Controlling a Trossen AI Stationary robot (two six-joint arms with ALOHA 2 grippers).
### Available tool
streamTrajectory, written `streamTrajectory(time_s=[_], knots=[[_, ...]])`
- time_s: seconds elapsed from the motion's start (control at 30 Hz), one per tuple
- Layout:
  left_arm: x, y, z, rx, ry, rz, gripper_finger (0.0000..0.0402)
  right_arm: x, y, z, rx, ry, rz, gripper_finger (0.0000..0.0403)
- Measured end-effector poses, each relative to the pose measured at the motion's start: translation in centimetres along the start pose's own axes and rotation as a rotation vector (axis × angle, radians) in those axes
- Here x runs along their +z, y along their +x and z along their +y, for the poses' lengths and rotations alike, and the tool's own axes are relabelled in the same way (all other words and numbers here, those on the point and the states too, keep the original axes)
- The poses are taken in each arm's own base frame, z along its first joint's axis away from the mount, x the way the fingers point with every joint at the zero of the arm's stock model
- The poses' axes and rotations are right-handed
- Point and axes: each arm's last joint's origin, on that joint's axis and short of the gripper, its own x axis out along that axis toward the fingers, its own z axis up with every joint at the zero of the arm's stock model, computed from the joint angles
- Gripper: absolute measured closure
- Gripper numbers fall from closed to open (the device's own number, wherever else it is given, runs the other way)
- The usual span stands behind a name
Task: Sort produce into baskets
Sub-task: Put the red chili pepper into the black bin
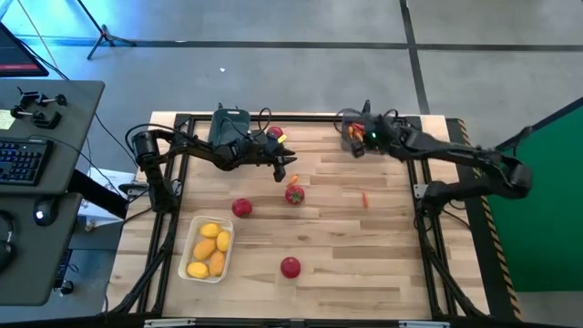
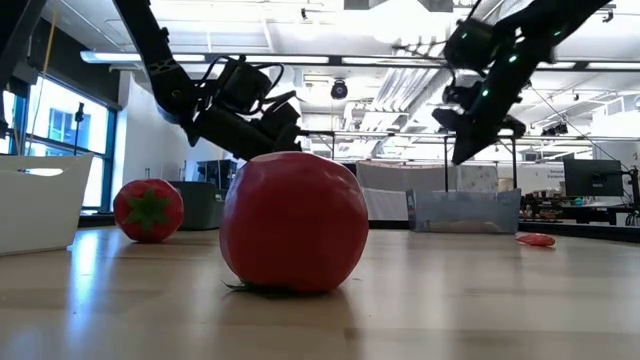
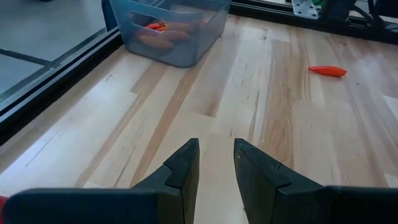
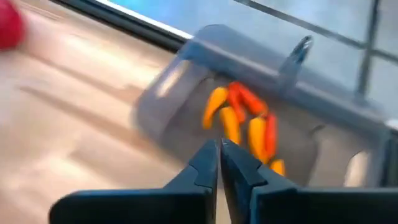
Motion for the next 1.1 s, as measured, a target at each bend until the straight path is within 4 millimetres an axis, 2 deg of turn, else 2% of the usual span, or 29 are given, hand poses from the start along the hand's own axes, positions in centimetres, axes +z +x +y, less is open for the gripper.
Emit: streamTrajectory(time_s=[0.13,0.33,0.5,0.67,0.77,0.87,1.1], knots=[[0.0,0.0,0.0,0.0,0.002,0.0,0.0316,-2.1,-2.3,0.9,0.061,0.043,0.028,0.038],[0.1,0.0,-0.2,-0.022,0.004,-0.009,0.0316,-4.9,-5.1,3.1,0.156,0.05,0.093,0.0401],[0.1,0.0,0.0,-0.018,0.01,-0.008,0.0316,-6.7,-6.1,4.3,0.178,0.058,0.157,0.0397],[0.1,0.0,-0.1,-0.018,0.01,-0.008,0.0316,-8.2,-6.2,4.3,0.156,0.115,0.327,0.0389],[0.1,0.0,-0.1,-0.018,0.011,-0.008,0.0316,-9.0,-6.1,4.6,0.15,0.128,0.46,0.0362],[0.1,0.0,-0.1,-0.019,0.033,-0.007,0.0316,-9.7,-5.6,5.1,0.123,0.172,0.561,0.0316],[0.0,0.0,-0.4,-0.027,0.04,0.0,0.0316,-11.1,-3.7,6.3,0.011,0.165,0.634,0.0203]])
